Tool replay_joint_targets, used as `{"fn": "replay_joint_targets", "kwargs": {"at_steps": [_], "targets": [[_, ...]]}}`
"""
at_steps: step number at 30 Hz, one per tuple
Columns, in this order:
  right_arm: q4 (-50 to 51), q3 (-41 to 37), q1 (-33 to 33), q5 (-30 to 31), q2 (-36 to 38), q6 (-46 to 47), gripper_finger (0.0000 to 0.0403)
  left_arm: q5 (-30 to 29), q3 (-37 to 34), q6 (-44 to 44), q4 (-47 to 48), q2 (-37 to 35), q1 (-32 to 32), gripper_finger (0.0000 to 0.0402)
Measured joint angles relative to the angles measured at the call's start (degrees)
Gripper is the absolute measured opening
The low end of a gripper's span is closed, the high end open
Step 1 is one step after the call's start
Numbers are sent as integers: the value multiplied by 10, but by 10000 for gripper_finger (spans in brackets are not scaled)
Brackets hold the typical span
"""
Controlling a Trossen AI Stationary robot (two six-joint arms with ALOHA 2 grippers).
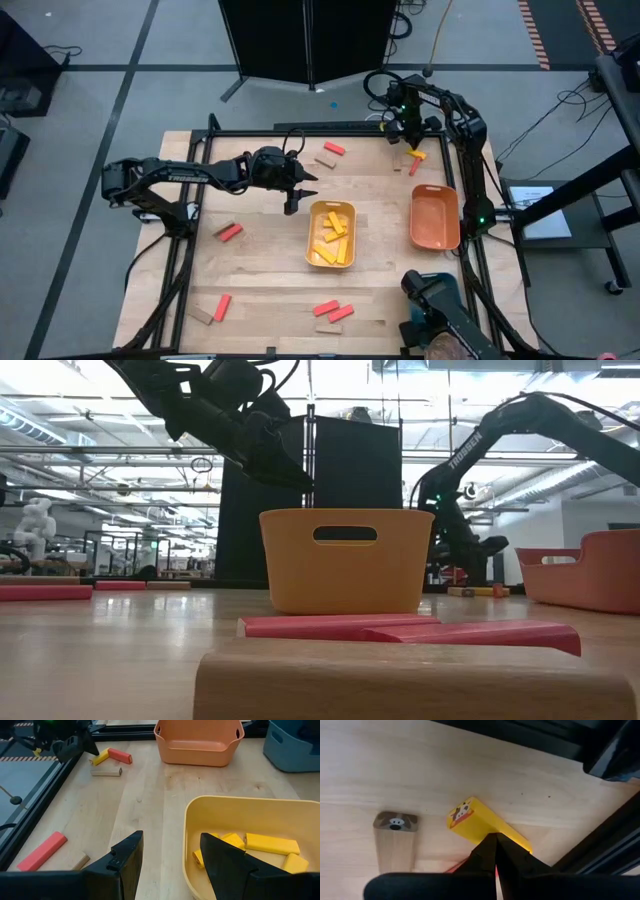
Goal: Sort blocks
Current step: Put the yellow wooden block into the yellow bin
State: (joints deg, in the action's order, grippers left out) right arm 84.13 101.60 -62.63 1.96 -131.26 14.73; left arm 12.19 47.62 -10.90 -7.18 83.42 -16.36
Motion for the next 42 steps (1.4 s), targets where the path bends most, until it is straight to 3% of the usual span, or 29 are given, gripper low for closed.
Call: {"fn": "replay_joint_targets", "kwargs": {"at_steps": [9,22,25,30,42], "targets": [[-19,16,16,-16,-1,-8,0,0,0,-5,0,0,0,193],[-93,65,67,-114,-2,-21,0,0,1,-1,-14,0,0,193],[-78,71,82,-106,-2,-50,0,0,1,0,-13,0,0,193],[-73,100,85,-7,4,-28,0,0,1,0,-13,0,0,193],[-74,83,67,10,4,26,0,11,1,-2,-7,0,0,193]]}}
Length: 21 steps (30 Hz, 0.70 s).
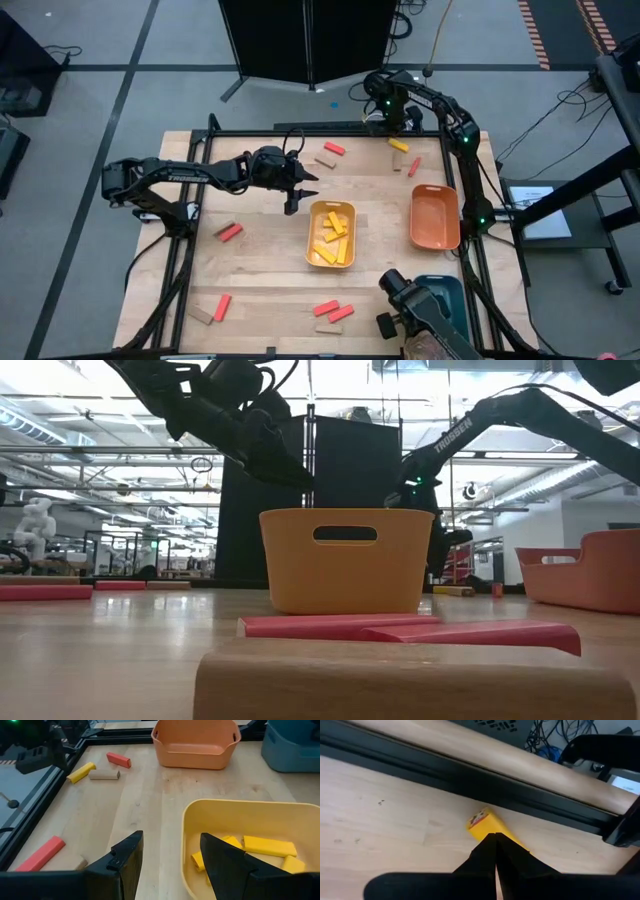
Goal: Sort blocks
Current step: Put the yellow wooden block into the yellow bin
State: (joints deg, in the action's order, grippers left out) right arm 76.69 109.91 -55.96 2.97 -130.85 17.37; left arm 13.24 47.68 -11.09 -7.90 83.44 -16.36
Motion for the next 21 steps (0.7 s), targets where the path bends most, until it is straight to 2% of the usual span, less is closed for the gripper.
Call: {"fn": "replay_joint_targets", "kwargs": {"at_steps": [21], "targets": [[0,2,12,6,-36,7,0,2,0,-2,14,0,0,193]]}}
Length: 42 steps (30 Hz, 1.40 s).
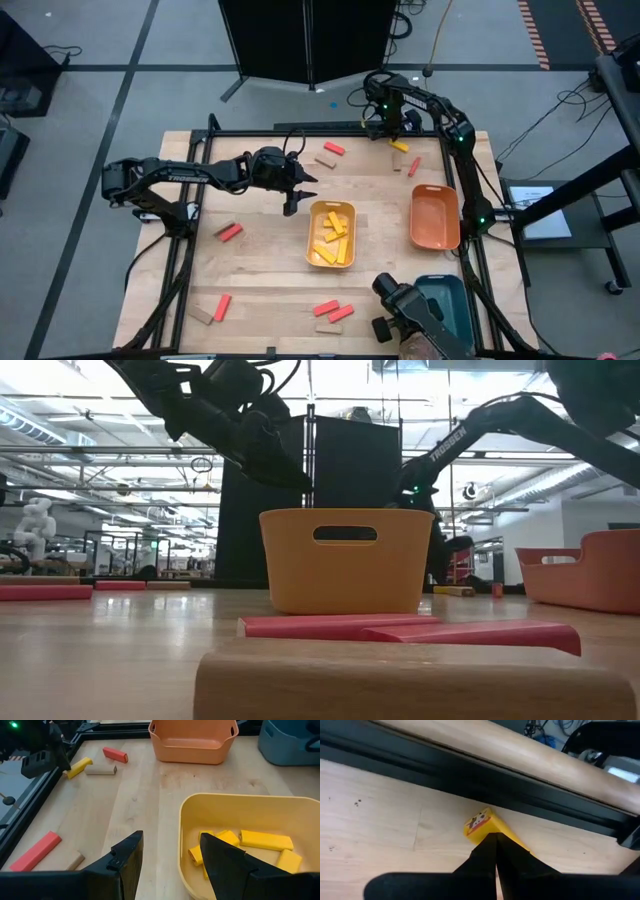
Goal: Sort blocks
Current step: Put the yellow wooden block into the yellow bin
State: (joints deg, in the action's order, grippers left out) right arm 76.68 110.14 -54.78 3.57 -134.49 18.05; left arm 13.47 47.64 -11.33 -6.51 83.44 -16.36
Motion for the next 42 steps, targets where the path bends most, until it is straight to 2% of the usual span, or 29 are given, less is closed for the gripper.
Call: {"fn": "replay_joint_targets", "kwargs": {"at_steps": [16,31,36,42], "targets": [[6,3,54,-23,-2,-37,0,0,0,1,-7,0,0,193],[44,140,81,-8,-6,-38,0,0,0,0,-8,0,0,193],[17,152,114,23,-5,-44,0,0,0,0,-4,0,0,193],[15,152,154,23,-3,-88,0,0,0,0,15,0,0,193]]}}
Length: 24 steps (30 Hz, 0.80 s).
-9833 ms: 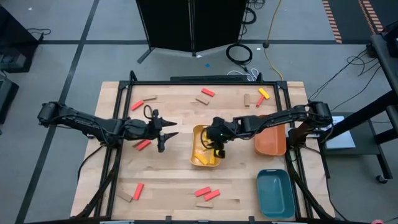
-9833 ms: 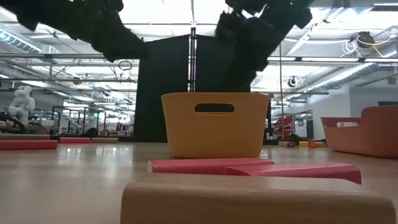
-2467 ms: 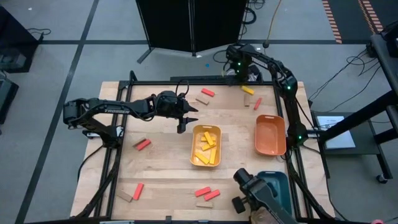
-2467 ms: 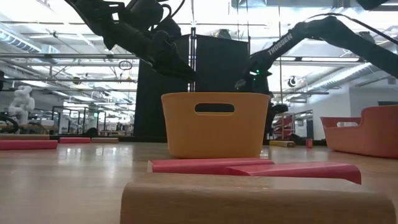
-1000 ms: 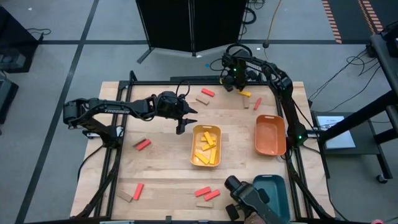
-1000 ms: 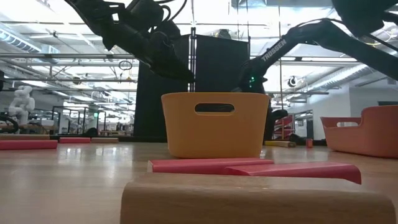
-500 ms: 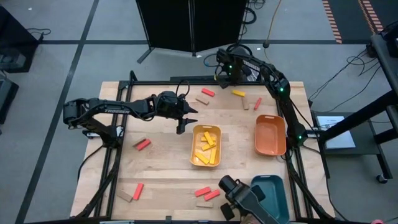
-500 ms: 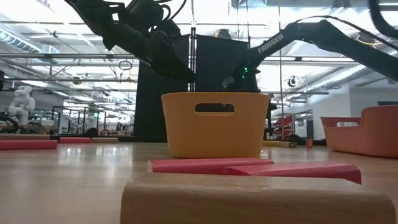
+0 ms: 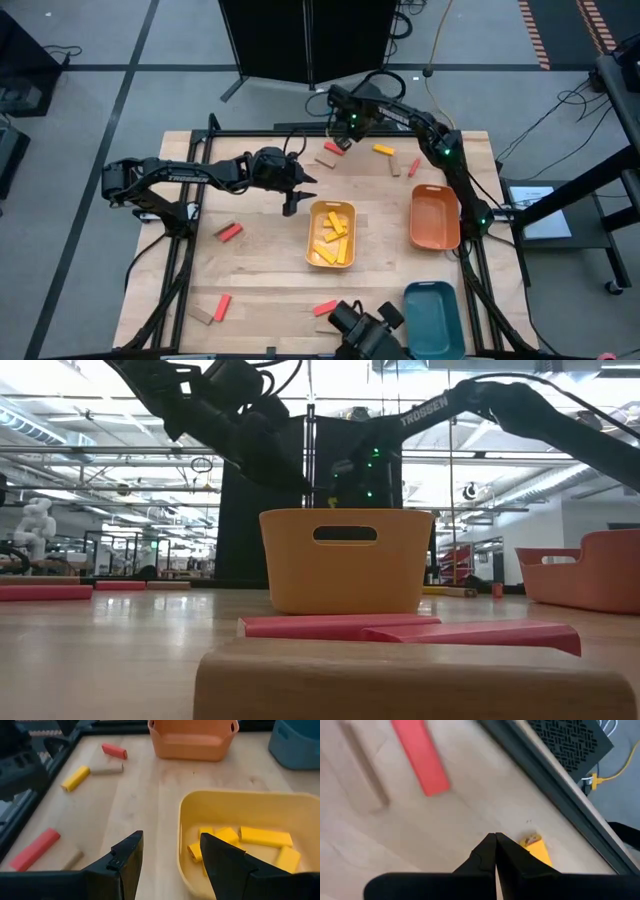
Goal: Sort blocks
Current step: Put the yellow wooden block into the yellow bin
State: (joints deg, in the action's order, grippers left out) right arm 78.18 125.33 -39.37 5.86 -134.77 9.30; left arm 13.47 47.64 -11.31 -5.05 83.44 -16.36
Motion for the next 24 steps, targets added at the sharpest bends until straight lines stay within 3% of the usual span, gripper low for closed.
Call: {"fn": "replay_joint_targets", "kwargs": {"at_steps": [4,7,13,17,19,21,24], "targets": [[16,0,-11,12,5,-7,0,0,0,4,50,0,0,193],[25,-12,-27,70,16,6,0,0,0,5,101,-2,0,193],[-3,-119,-61,88,90,15,0,0,-17,18,148,-2,5,193],[-90,-235,-72,41,149,-17,0,0,-35,19,162,-2,8,193],[-135,-275,-76,-11,167,-34,1,0,-35,20,167,-2,8,193],[-153,-294,-77,-47,171,-40,7,0,-35,20,163,-2,7,193],[-168,-304,-68,-43,170,-40,26,0,-30,22,161,-9,8,193]]}}
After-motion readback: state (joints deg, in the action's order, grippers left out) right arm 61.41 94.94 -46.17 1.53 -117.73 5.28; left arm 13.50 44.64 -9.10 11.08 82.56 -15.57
